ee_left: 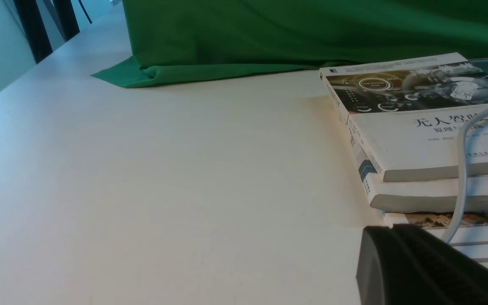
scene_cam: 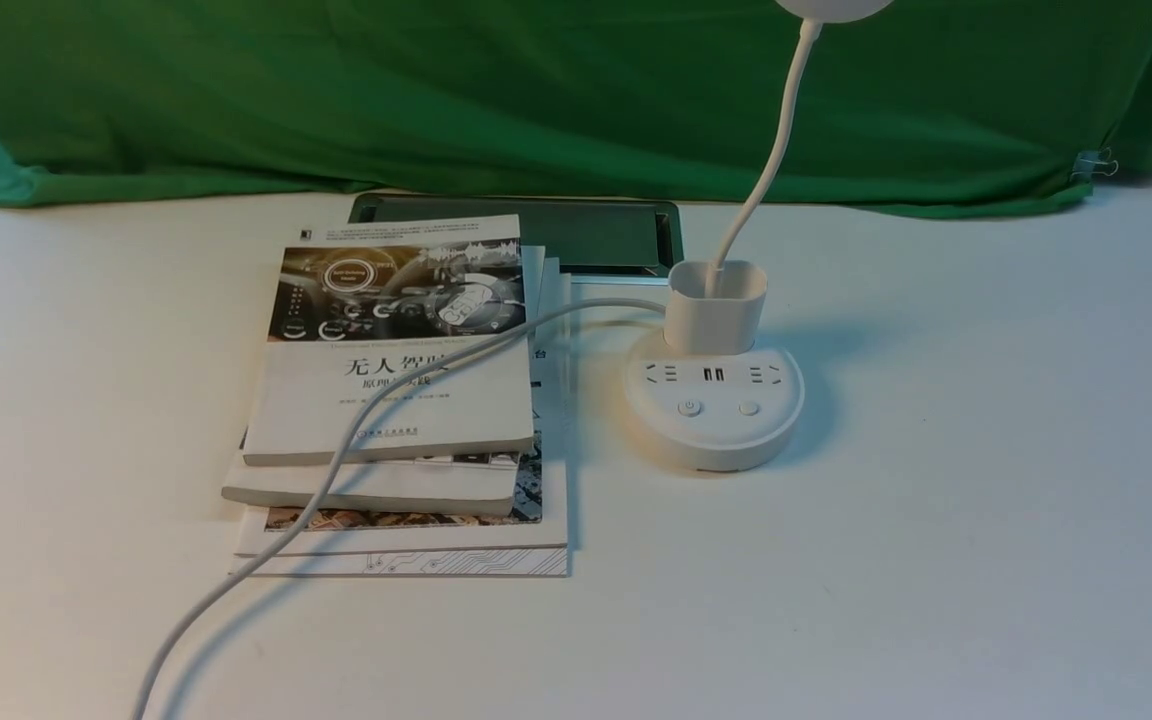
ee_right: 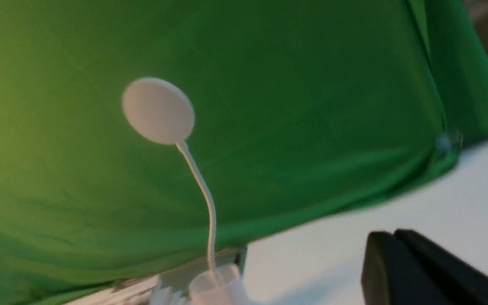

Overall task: Turn on the desk lamp on the white desktop with your hand.
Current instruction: 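Press the button on the base of the white desk lamp with the right gripper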

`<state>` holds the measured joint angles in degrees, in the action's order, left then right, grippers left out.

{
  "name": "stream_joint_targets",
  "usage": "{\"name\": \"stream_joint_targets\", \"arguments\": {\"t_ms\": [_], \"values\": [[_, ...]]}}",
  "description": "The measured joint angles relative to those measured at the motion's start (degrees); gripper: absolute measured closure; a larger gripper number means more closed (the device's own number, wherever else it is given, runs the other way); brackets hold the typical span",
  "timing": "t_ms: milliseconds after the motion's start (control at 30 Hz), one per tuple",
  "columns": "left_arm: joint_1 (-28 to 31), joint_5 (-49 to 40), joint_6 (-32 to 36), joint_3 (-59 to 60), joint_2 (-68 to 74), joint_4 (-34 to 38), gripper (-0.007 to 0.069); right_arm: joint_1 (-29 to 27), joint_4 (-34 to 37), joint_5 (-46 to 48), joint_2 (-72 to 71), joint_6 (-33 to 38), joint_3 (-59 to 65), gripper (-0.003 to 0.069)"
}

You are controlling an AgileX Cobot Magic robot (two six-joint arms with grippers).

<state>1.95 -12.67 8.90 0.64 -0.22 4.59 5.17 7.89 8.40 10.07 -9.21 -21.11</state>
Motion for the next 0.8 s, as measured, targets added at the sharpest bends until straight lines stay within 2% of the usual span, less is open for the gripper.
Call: {"name": "stream_joint_targets", "arguments": {"t_ms": [167, 300, 433, 500, 800], "values": [[0.00, 0.00, 0.00, 0.00, 0.00, 0.00, 0.0603, 1.07, -2.22, 12.66, 16.73, 21.23, -19.85, 0.0629], [0.00, 0.00, 0.00, 0.00, 0.00, 0.00, 0.0603, 1.07, -2.34, 31.21, 33.37, 29.33, -34.48, 0.0629], [0.00, 0.00, 0.00, 0.00, 0.00, 0.00, 0.0603, 1.43, -2.23, 39.10, 44.49, 29.95, -41.92, 0.0629], [0.00, 0.00, 0.00, 0.00, 0.00, 0.00, 0.0603, 2.30, -2.23, 40.21, 47.85, 29.75, -43.42, 0.0629], [0.00, 0.00, 0.00, 0.00, 0.00, 0.00, 0.0603, 17.67, -2.39, 41.91, 70.29, 30.01, -51.41, 0.0626]]}}
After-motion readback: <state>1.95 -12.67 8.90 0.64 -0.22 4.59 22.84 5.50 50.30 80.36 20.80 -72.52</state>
